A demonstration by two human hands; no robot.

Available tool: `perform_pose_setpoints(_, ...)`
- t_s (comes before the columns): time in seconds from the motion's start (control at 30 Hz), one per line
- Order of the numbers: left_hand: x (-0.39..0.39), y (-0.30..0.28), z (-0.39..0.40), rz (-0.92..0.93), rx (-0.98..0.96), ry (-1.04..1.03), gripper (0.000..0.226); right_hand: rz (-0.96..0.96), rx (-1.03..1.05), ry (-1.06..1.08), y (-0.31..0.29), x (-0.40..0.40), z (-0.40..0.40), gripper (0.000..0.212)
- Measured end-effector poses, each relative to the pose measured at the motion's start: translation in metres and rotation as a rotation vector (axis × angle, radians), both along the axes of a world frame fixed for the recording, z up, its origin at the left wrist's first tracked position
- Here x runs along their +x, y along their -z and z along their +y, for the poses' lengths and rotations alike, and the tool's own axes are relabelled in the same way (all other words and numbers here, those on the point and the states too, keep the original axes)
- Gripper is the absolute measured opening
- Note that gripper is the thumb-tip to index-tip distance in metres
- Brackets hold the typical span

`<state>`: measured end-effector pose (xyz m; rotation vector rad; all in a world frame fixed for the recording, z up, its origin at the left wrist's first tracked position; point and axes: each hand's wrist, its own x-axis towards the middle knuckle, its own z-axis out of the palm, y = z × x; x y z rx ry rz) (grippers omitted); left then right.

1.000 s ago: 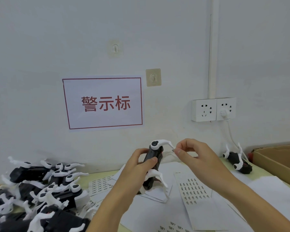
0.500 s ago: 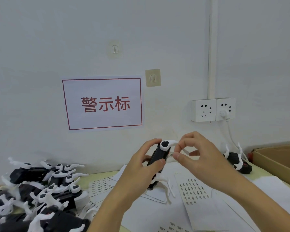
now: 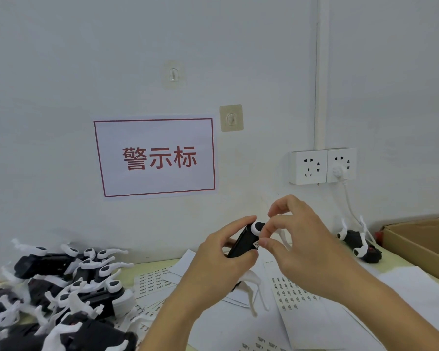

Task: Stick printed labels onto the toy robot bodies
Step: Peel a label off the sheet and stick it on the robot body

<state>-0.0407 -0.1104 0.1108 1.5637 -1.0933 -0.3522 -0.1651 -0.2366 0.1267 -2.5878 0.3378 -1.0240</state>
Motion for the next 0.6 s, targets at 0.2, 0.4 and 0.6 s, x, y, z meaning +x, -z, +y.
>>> perform_pose_setpoints(0.2,-0.0006,0.0005,0.0003,-0.013,-0.001,-0.010,0.048,0.004,-0.027,0.006,0.0015,0.0012,0.0010,0.024)
perform_pose_setpoints(0.4,0.0001,0.0001,-0.0007,-0.014,0.000,-0.029,0.045,-0.020,-0.060,0.040,0.0048,0.0036,0.0046,0.022)
perform_pose_setpoints(0.6,0.0007,0.0004,-0.0003,-0.009,-0.011,-0.025,0.043,-0.052,-0.088,0.074,0.0057,0.0053,0.0083,0.021)
